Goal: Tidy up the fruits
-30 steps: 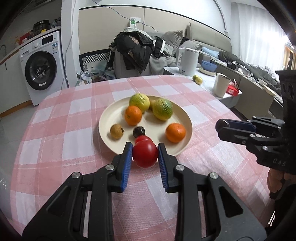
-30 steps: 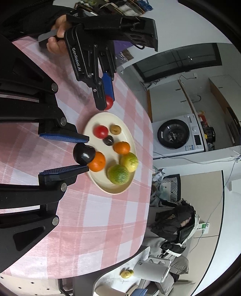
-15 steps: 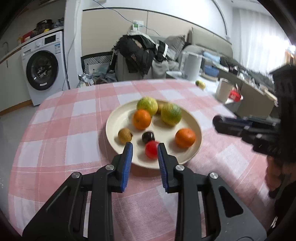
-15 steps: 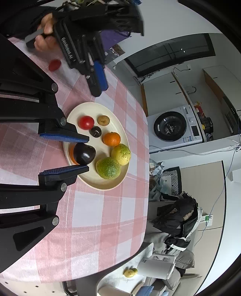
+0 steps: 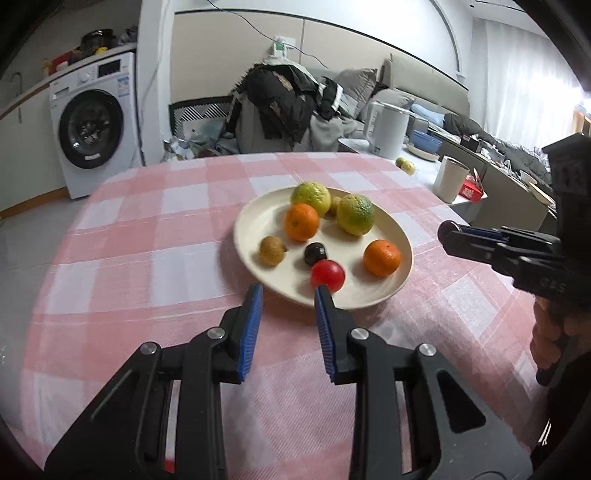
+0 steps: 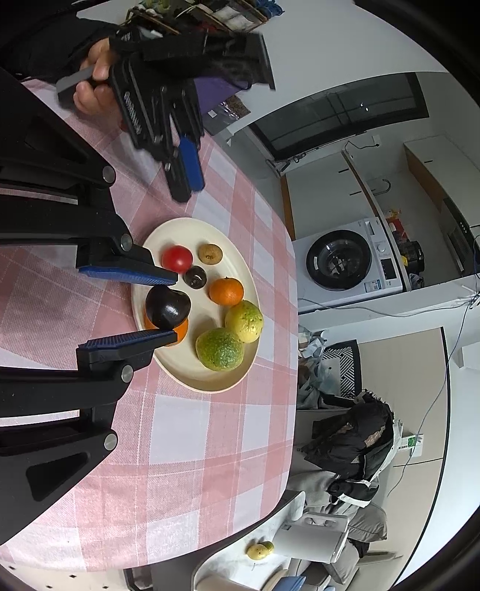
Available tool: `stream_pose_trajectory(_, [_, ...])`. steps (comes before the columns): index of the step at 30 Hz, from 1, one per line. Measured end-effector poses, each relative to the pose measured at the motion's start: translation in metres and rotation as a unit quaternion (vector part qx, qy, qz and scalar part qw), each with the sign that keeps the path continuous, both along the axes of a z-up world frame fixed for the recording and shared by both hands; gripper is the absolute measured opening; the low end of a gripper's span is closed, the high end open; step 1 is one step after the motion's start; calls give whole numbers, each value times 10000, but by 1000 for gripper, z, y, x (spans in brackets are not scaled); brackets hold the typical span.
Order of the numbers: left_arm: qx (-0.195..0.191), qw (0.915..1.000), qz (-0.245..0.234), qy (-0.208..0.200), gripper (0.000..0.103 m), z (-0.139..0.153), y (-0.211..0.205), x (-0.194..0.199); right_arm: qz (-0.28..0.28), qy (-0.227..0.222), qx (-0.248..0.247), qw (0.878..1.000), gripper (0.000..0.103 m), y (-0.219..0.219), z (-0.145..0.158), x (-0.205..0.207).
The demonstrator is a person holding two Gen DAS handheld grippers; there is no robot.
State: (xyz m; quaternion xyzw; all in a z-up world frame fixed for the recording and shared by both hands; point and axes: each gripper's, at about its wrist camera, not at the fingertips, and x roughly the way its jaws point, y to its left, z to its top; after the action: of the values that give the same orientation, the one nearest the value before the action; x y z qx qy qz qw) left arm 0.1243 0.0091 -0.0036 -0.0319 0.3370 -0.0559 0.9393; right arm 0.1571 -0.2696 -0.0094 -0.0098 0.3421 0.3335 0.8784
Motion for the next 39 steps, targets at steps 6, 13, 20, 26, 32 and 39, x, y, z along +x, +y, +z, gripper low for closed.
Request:
stream_pose_trajectory(6, [281,9983,440,-257,80,13,33,-55,-35,-9,61,10000,25,-1,1,-6])
stream_pose_trajectory(13, [477,9965,679,38,84,-4,57,-87,4,-12,123,9999,25,-2,1,-9])
stream_pose_trajectory(20, [563,9943,458,779,79,-44,57,-94,6,12,95,10000,25,-3,-1,-11])
stream_pose_trajectory(26, [407,9935,228,1036,25,-55,53,-92,-12,27,98,9999,25,-4,-1,-11])
stream_pose_trajectory(32, [315,9956,186,861,25,-48,46,-83,-15,78,53,10000,25,-4,-5,-7])
stream_pose_trajectory(39, [85,9988,139,460,25,-29,29,-41,-19,129,-112,9999,25,3,-12,5])
